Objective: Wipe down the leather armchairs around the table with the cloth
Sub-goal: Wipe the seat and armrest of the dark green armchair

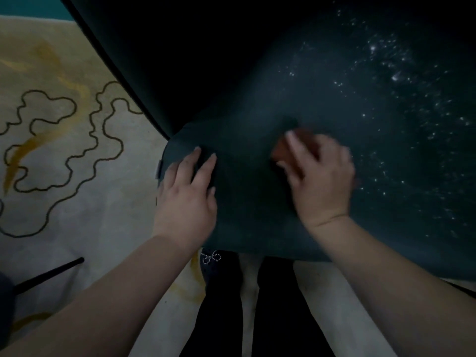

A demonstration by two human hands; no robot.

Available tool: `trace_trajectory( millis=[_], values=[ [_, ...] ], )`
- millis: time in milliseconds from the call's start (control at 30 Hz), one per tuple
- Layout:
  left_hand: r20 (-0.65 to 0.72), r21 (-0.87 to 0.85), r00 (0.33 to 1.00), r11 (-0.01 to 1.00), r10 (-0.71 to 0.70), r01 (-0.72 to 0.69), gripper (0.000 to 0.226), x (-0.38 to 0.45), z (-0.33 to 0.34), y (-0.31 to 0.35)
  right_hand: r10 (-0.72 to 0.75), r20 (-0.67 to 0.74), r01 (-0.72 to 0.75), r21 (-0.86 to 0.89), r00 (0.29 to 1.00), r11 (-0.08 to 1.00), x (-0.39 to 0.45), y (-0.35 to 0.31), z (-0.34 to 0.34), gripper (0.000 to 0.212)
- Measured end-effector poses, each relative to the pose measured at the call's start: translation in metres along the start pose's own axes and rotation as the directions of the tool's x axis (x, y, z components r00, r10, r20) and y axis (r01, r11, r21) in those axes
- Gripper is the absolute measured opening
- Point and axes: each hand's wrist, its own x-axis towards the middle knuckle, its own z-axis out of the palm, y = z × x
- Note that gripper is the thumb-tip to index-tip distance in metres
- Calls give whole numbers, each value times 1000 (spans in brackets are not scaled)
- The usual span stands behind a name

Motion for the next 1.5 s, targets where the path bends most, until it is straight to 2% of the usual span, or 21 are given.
trace_trajectory(
  millis=[67, 133, 200, 300, 400, 467, 533, 567, 633, 733, 800, 867, 933, 1033, 1067, 1100, 1200, 1267, 1333, 1400, 1500],
  values=[
    [-7, -10, 1000, 1000, 19, -19, 57, 5, 1, 9, 270, -49, -270, 0, 962, 963, 3, 33, -10, 44],
    [-14, -31, 999, 999, 43, -44, 56, 9, 2, 20, 387, -51, -387, 26, 921, 922, 2, 41, -15, 45],
    [-15, -44, 997, 996, 71, -72, 56, 13, 3, 33, 265, -15, -264, 57, 964, 963, -2, 29, -13, 45],
    [-8, -47, 996, 995, 91, -91, 55, 18, 7, 49, -46, 68, 37, 119, 997, 992, -4, 13, -6, 53],
    [-10, -37, 993, 993, 115, -116, 54, 25, 9, 59, -137, 54, 132, 91, 989, 987, 12, 39, -9, 50],
    [-18, -22, 993, 993, 119, -120, 53, 31, 8, 61, 54, -17, -53, 57, 998, 997, 26, 67, -13, 43],
    [-25, -9, 994, 995, 104, -104, 52, 37, 6, 62, 327, -66, -322, 65, 943, 944, 32, 85, -16, 41],
    [-27, -5, 996, 996, 88, -88, 52, 40, 4, 62, 390, -74, -385, 71, 918, 920, 30, 85, -17, 41],
    [-31, 2, 998, 998, 57, -57, 52, 44, 1, 63, 331, -76, -326, 65, 941, 943, 23, 68, -17, 42],
    [-24, 18, 999, 999, 29, -29, 52, 48, -2, 66, 85, 9, -85, 146, 996, 986, 21, 31, -8, 54],
    [-15, 23, 1000, 1000, 18, -17, 51, 49, -2, 69, -102, 68, 87, 197, 993, 977, 29, 16, -2, 63],
    [-15, 18, 1000, 1000, 5, -5, 50, 50, -1, 71, -249, 88, 229, 195, 964, 954, 44, 21, -2, 57],
    [-18, 7, 1000, 1000, -7, 7, 50, 51, -1, 73, -233, 60, 221, 157, 971, 962, 62, 39, -2, 45],
    [-22, -4, 999, 999, -33, 33, 50, 54, -1, 73, 171, -10, -168, 125, 985, 978, 82, 68, -3, 40],
    [-24, -7, 999, 999, -40, 40, 50, 55, -1, 74, 268, -13, -264, 139, 963, 954, 81, 67, -4, 40],
    [-29, -14, 998, 999, -47, 47, 51, 56, -1, 75, 271, -15, -267, 139, 962, 954, 75, 59, -5, 41],
    [-63, -60, 993, 993, -101, 97, 49, 61, -2, 78, -66, 51, 56, 181, 997, 982, 52, 27, -4, 57],
    [-87, -95, 984, 985, -153, 145, 48, 66, -2, 77, -264, 113, 230, 249, 958, 941, 54, 19, -3, 63],
    [-93, -108, 980, 980, -177, 167, 47, 69, -2, 75, -389, 146, 342, 271, 909, 900, 79, 24, 0, 54],
    [-94, -101, 981, 982, -172, 162, 47, 71, -3, 73, -423, 161, 383, 227, 892, 895, 109, 30, 4, 46],
    [-91, -79, 984, 986, -151, 144, 48, 78, -2, 71, -226, 153, 194, 199, 962, 961, 148, 37, 12, 42]
  ],
)
